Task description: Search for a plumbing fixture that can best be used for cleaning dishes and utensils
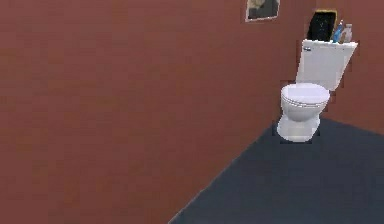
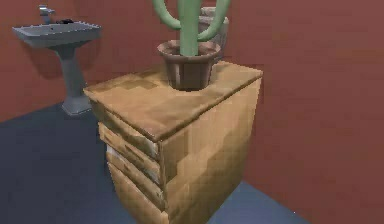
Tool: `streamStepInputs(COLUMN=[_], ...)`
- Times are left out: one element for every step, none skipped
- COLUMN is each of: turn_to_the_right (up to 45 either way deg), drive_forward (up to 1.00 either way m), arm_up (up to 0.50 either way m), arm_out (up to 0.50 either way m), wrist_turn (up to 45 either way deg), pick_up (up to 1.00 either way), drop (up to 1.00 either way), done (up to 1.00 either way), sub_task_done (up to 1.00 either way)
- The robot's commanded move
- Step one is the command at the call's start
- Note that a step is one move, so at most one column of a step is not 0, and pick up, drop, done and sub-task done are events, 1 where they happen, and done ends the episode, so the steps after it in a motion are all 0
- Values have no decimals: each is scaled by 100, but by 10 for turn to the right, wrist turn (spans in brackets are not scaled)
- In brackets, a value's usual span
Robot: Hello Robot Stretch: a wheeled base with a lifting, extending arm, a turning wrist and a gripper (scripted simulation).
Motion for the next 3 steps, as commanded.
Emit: streamStepInputs(turn_to_the_right=[90, 0, 180], drive_forward=[0, 20, 0], arm_up=[0, 0, 0], arm_out=[0, 0, 0], wrist_turn=[0, 0, 0], pick_up=[0, 0, 0], drop=[0, 0, 0], done=[0, 0, 0], sub_task_done=[0, 0, 0])
